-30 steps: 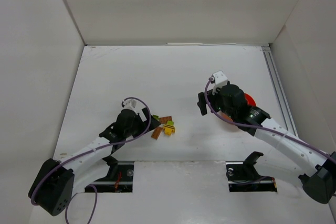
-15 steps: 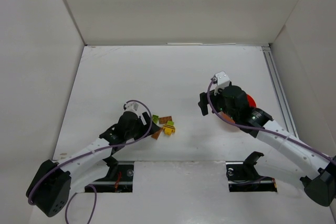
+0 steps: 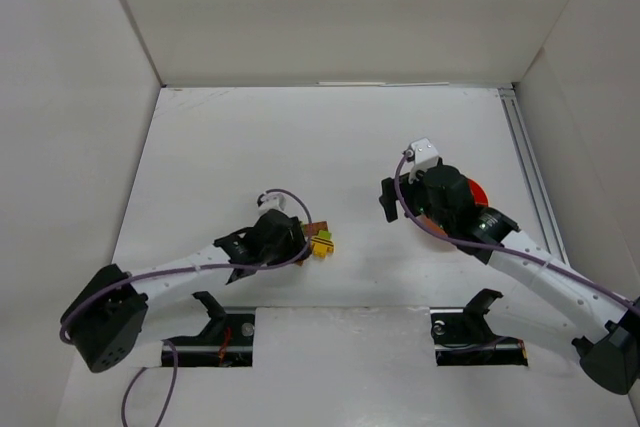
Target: Sort the legos into containers by color
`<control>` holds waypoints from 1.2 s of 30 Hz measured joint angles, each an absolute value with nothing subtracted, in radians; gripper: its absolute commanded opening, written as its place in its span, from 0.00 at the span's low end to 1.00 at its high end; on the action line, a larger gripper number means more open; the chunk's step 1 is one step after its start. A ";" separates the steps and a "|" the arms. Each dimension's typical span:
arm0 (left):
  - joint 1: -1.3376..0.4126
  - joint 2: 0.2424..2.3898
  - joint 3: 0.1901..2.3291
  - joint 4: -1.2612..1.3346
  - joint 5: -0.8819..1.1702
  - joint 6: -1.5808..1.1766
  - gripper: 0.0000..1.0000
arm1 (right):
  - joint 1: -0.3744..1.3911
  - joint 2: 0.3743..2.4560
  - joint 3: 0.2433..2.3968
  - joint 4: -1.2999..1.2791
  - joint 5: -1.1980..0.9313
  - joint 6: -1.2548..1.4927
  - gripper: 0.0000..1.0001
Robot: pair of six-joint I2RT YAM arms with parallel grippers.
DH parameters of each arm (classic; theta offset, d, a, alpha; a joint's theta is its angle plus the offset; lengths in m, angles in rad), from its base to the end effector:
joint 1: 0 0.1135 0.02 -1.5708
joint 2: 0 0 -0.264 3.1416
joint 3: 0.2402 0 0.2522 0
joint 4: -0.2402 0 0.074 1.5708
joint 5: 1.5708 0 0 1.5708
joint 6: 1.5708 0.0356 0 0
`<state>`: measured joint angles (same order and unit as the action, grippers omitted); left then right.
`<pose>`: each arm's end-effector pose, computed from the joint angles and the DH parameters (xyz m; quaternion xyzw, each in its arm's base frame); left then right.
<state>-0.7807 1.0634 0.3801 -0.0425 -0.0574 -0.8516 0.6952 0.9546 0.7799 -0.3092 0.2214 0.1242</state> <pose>0.1446 -0.1404 0.1634 -0.0441 0.9107 -0.2807 0.2998 0.1704 0.1319 0.2949 -0.1848 0.8323 0.1180 0.5091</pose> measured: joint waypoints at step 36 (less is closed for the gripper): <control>-1.124 1.047 0.771 -0.318 -0.451 -0.740 0.32 | 0.551 0.940 0.860 -0.416 -0.047 0.127 1.00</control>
